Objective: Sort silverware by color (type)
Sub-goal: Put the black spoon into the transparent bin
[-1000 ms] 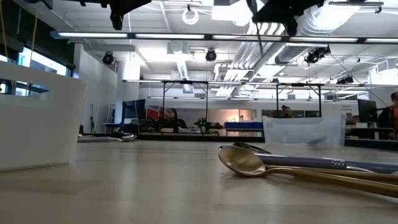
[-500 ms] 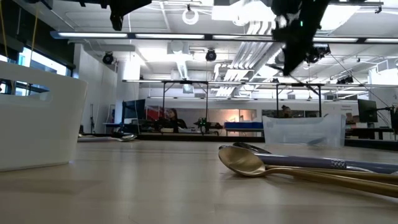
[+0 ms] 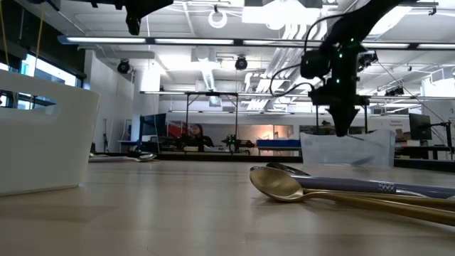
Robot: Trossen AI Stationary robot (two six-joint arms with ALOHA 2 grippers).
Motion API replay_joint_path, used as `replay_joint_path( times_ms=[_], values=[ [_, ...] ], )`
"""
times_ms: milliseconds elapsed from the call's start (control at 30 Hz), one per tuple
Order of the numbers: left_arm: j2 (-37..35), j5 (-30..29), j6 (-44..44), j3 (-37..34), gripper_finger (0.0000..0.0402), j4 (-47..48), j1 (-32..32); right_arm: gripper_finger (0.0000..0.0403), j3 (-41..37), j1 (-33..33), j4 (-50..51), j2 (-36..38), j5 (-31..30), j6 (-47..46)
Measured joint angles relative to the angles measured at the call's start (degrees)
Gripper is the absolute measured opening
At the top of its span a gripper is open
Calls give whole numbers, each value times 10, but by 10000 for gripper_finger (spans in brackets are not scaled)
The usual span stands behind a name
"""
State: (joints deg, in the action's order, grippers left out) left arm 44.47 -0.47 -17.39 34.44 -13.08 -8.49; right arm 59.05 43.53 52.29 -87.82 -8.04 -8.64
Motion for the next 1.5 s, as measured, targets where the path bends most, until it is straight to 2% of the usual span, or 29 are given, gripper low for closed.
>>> replay_joint_path(
  times_ms=[300,733,1200,1500],
  values=[
    [0,0,0,0,142,0,0,0,0,15,-18,-85,8,-3],
    [0,-2,0,0,142,0,0,5,0,15,-33,-112,22,-18],
    [0,-2,0,0,142,0,0,62,0,15,-33,-112,26,-19],
    [0,-2,0,0,142,0,0,139,0,15,-25,-112,27,-29]
  ],
)
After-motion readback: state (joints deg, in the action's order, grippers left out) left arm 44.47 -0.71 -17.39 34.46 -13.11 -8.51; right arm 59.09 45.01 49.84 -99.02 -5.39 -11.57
